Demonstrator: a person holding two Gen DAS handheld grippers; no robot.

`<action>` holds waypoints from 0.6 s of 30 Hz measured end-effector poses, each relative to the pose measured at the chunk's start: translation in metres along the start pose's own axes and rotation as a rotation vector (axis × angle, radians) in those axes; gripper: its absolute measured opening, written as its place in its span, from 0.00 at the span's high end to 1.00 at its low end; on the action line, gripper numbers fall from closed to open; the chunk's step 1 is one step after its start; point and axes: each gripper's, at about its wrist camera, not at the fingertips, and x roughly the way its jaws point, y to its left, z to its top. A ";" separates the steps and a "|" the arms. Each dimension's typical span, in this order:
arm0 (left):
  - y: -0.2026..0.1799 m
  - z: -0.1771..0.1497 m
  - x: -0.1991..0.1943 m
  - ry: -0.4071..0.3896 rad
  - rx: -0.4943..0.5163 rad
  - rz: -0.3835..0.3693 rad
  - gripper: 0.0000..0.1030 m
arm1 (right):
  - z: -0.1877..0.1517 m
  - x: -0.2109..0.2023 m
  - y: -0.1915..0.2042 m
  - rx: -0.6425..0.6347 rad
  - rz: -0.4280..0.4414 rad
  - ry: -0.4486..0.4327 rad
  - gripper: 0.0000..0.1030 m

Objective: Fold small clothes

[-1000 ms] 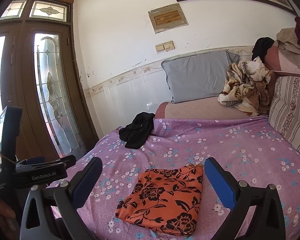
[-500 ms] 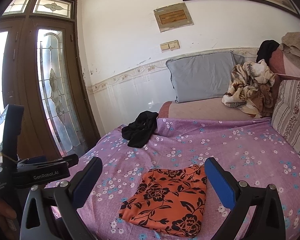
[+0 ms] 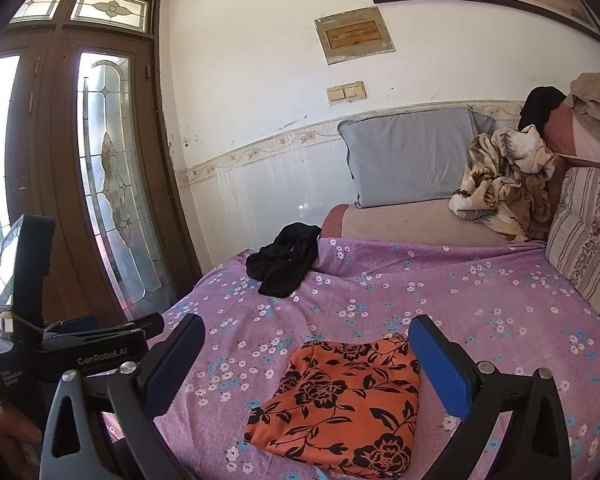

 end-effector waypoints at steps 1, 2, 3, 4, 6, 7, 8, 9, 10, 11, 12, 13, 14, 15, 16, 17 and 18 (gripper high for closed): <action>0.001 0.000 0.001 0.000 -0.002 0.003 0.00 | 0.001 0.001 0.001 -0.002 0.001 -0.002 0.00; 0.002 0.000 0.002 0.000 -0.004 0.004 0.00 | 0.002 0.002 0.002 -0.004 0.003 -0.003 0.00; 0.003 0.000 0.003 0.002 -0.006 0.005 0.00 | 0.002 0.003 0.003 -0.005 0.005 -0.005 0.00; 0.004 0.000 0.005 0.005 -0.008 0.009 0.00 | 0.003 0.004 0.004 -0.006 0.007 -0.007 0.00; 0.005 0.000 0.008 0.009 -0.012 0.015 0.00 | 0.004 0.006 0.005 -0.004 0.015 -0.009 0.00; 0.005 0.000 0.009 0.012 -0.011 0.017 0.00 | 0.004 0.007 0.005 -0.002 0.019 -0.010 0.00; 0.006 0.000 0.010 0.013 -0.011 0.024 0.00 | 0.004 0.008 0.005 -0.001 0.022 -0.009 0.00; 0.007 0.000 0.010 0.013 -0.013 0.032 0.00 | 0.004 0.010 0.005 -0.001 0.025 -0.006 0.00; 0.008 0.000 0.011 0.014 -0.017 0.036 0.00 | 0.004 0.011 0.006 -0.002 0.027 -0.004 0.00; 0.008 0.001 0.011 0.016 -0.020 0.038 0.00 | 0.003 0.012 0.006 -0.004 0.028 -0.002 0.00; 0.009 0.001 0.011 0.017 -0.024 0.043 0.00 | 0.003 0.012 0.006 -0.006 0.027 0.000 0.00; 0.010 0.001 0.011 0.016 -0.029 0.049 0.00 | 0.002 0.013 0.005 -0.007 0.027 0.002 0.00; 0.011 0.001 0.011 0.016 -0.034 0.054 0.00 | 0.002 0.013 0.004 -0.007 0.027 0.004 0.00; 0.012 0.001 0.010 0.018 -0.037 0.058 0.00 | 0.001 0.013 0.003 -0.006 0.027 0.006 0.00; 0.012 0.001 0.010 0.020 -0.039 0.064 0.00 | 0.001 0.012 0.001 -0.002 0.027 0.007 0.00; 0.013 0.000 0.010 0.021 -0.041 0.068 0.00 | 0.000 0.012 0.000 0.001 0.027 0.008 0.00; 0.013 0.000 0.010 0.022 -0.040 0.069 0.00 | 0.000 0.011 -0.001 0.005 0.027 0.009 0.00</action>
